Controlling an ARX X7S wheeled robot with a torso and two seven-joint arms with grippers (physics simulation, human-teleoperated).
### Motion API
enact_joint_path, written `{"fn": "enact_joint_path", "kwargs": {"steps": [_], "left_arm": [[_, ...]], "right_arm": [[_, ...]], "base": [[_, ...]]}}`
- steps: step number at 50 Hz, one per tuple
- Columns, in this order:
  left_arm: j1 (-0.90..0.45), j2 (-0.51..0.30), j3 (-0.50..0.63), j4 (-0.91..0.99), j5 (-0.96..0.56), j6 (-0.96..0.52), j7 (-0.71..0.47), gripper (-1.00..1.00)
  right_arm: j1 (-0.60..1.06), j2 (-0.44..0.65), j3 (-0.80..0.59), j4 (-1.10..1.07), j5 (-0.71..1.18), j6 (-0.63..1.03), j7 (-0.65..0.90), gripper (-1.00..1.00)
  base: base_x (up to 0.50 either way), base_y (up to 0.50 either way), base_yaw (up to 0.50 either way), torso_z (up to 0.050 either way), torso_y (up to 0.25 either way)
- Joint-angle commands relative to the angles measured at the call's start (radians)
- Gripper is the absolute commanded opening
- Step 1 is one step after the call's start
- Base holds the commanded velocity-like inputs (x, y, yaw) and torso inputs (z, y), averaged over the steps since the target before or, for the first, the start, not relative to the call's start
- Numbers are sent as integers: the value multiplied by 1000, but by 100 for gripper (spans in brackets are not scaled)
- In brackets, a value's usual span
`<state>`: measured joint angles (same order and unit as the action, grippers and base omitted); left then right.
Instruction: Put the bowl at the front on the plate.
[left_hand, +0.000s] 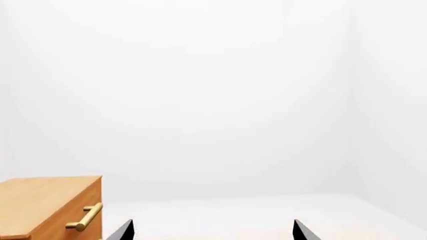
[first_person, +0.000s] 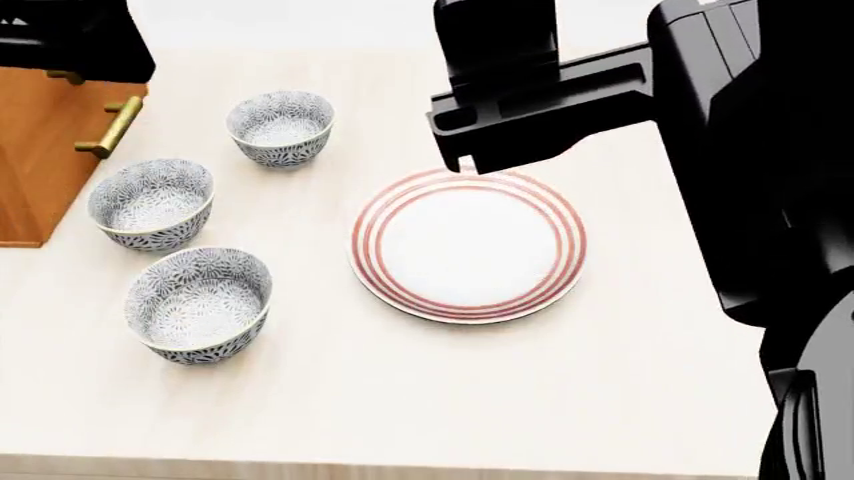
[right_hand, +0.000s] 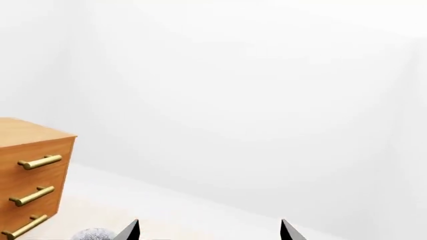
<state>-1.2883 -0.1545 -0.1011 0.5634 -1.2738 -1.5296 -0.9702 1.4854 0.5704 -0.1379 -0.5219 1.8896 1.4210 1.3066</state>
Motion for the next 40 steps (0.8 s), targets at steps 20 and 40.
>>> {"fn": "enact_joint_path", "kwargs": {"steps": [20, 40], "left_arm": [[-9, -62, 37, -48, -114, 73, -83, 100], [7, -89, 70, -45, -123, 113, -86, 100]], "right_arm": [[12, -2, -27, 7, -59, -25, -95, 100], [12, 12, -46, 2, -70, -48, -108, 100]], "base": [[81, -2, 0, 0, 0], [208, 0, 0, 0, 0]]}}
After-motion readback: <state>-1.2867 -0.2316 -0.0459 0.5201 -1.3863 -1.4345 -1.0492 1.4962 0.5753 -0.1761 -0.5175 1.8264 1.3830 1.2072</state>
